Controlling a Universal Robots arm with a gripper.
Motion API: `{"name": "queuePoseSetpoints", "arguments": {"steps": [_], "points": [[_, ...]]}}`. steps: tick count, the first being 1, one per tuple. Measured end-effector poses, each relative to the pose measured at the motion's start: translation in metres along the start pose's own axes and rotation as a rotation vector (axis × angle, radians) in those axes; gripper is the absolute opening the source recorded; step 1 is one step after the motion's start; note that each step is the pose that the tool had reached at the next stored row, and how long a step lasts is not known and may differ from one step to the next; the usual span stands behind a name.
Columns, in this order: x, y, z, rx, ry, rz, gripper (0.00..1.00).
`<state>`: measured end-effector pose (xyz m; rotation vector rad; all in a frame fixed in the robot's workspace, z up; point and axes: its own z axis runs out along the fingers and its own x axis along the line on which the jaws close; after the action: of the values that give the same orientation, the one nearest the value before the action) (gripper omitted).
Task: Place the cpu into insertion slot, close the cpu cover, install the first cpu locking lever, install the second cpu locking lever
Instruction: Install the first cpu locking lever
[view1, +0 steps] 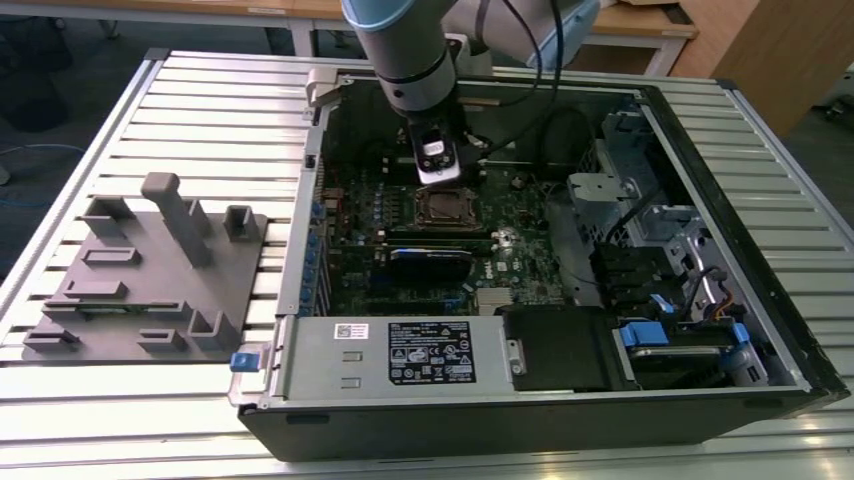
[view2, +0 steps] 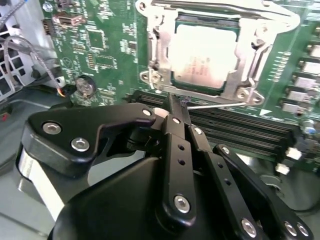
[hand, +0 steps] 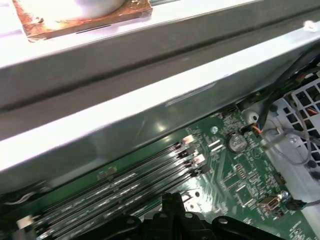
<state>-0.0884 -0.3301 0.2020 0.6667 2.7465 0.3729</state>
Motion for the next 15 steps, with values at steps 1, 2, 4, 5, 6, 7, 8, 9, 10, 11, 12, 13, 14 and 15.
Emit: {"name": "queuePoseSetpoints", "arguments": {"steps": [1, 2, 4, 5, 6, 7, 8, 9, 10, 11, 12, 13, 14, 15], "points": [[0.0019, -0.0008, -0.0007, 0.0000, 0.0000, 0.000, 0.10], [0.0036, -0.0015, -0.0014, 0.0000, 0.0000, 0.000, 0.10], [0.0074, -0.0029, -0.0027, 0.0000, 0.0000, 0.000, 0.10], [0.0090, -0.0035, -0.0033, 0.0001, 0.0000, 0.000, 0.10], [0.0101, -0.0037, -0.0036, 0.0001, 0.0000, 0.000, 0.10], [0.0108, -0.0037, -0.0038, 0.0000, -0.0001, 0.000, 0.10], [0.0111, -0.0036, -0.0038, 0.0000, -0.0001, 0.000, 0.10], [0.0115, -0.0033, -0.0038, 0.0000, 0.0000, 0.000, 0.10], [0.0120, -0.0029, -0.0038, 0.0000, -0.0001, 0.000, 0.10], [0.0124, -0.0023, -0.0037, 0.0001, -0.0001, 0.000, 0.10], [0.0127, -0.0018, -0.0036, 0.0001, 0.0000, 0.000, 0.10], [0.0130, -0.0013, -0.0035, 0.0000, 0.0000, 0.000, 0.10], [0.0134, -0.0006, -0.0033, -0.0001, 0.0000, 0.000, 0.10], [0.0137, 0.0001, -0.0032, 0.0001, 0.0000, 0.000, 0.10]]}}
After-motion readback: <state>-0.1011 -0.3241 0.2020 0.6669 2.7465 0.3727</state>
